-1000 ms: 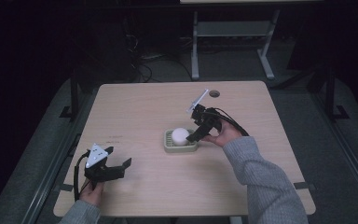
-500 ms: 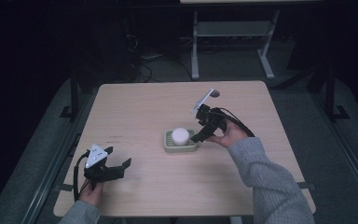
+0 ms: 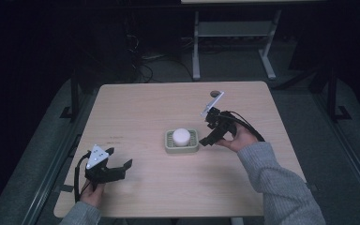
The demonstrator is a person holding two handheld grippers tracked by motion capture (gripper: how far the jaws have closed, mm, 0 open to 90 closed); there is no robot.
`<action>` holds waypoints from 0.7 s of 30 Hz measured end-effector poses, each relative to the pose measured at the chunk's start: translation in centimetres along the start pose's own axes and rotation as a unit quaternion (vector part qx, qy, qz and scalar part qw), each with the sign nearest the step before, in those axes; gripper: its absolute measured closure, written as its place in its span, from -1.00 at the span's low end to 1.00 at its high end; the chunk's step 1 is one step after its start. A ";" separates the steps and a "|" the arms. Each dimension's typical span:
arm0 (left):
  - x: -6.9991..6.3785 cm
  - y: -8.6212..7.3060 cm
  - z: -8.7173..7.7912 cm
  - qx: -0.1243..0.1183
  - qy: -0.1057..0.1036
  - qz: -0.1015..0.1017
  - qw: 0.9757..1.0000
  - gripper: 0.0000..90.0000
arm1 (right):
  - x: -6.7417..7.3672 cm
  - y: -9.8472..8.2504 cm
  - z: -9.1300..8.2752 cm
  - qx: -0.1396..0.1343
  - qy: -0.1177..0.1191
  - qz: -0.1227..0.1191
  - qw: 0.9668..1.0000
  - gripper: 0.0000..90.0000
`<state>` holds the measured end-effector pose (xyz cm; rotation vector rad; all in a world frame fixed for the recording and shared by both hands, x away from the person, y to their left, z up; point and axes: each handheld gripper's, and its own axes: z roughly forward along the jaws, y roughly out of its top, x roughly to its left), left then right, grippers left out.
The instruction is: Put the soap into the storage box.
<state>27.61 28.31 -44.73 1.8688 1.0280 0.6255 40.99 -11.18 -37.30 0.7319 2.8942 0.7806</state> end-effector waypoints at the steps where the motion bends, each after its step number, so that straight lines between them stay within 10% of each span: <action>1: 0.0 0.0 0.0 0.000 0.000 0.000 1.000 -0.71 | 0.0 -0.2 0.0 0.004 -0.002 -0.001 1.000 -0.61; 21: -0.1 -0.1 0.0 0.001 0.000 0.000 1.000 -0.71 | -0.2 -3.7 -0.6 0.003 -0.004 0.025 1.000 -0.60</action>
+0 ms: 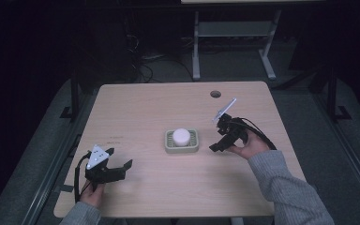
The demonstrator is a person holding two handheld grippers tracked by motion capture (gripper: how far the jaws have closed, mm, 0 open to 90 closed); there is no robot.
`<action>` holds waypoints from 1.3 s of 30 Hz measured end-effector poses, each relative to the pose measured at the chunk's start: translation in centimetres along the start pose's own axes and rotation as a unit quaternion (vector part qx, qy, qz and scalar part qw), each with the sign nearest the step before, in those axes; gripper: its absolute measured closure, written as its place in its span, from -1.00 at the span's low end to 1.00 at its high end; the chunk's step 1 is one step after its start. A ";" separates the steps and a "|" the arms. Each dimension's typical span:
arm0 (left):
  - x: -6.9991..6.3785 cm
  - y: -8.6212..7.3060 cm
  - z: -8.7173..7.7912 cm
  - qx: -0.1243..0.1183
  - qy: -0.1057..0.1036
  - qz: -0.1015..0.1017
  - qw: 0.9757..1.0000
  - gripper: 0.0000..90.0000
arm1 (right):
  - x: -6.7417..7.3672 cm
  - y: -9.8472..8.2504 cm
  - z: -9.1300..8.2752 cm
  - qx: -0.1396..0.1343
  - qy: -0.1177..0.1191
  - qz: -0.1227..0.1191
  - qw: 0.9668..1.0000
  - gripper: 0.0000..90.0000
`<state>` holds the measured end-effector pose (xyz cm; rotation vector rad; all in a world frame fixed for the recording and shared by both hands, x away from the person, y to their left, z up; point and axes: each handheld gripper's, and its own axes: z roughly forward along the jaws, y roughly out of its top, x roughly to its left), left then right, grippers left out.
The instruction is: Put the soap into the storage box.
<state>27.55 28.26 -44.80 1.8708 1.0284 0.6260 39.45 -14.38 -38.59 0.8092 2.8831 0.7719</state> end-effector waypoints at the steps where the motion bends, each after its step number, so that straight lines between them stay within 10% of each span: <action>1: 0.0 0.0 0.0 0.001 0.000 0.001 1.000 -0.71 | 0.0 -0.3 -0.1 0.001 0.001 0.003 1.000 -0.60; 39: -0.1 0.0 0.0 0.004 0.000 0.003 1.000 -0.71 | -0.1 -6.8 -0.7 -0.009 0.004 0.052 0.999 -0.59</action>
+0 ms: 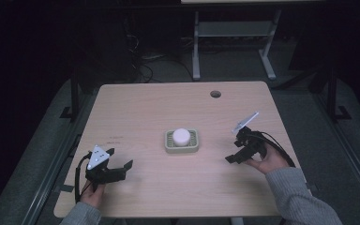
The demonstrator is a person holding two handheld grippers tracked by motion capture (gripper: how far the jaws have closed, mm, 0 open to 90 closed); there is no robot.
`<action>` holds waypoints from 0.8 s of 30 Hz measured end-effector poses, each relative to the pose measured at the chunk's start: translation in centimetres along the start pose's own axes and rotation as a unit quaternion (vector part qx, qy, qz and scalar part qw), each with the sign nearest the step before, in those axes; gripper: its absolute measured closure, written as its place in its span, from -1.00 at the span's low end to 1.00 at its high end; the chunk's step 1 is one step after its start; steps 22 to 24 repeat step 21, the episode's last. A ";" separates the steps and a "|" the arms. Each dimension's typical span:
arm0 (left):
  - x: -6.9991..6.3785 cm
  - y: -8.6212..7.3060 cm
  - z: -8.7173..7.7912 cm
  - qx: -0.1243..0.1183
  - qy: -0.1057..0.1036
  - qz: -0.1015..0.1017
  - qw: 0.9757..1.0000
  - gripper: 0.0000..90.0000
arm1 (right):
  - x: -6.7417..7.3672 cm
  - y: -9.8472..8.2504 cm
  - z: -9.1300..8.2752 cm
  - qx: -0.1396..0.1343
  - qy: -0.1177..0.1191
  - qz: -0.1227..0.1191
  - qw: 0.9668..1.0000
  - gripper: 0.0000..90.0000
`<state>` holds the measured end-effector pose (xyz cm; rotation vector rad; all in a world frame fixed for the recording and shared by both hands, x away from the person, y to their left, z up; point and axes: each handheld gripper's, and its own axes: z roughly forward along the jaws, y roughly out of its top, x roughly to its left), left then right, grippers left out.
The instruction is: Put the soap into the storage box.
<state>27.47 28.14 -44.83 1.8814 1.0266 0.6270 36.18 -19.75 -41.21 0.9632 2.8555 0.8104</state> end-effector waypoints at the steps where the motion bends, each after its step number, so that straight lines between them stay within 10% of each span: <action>1: 0.0 0.0 0.0 0.000 0.000 0.000 1.000 -0.71 | 0.0 -0.2 0.0 0.000 0.000 0.001 1.000 -0.59; 24: 0.0 0.0 0.0 0.000 -0.002 0.001 1.000 -0.71 | -0.2 -4.1 0.1 -0.021 0.002 0.030 0.999 -0.60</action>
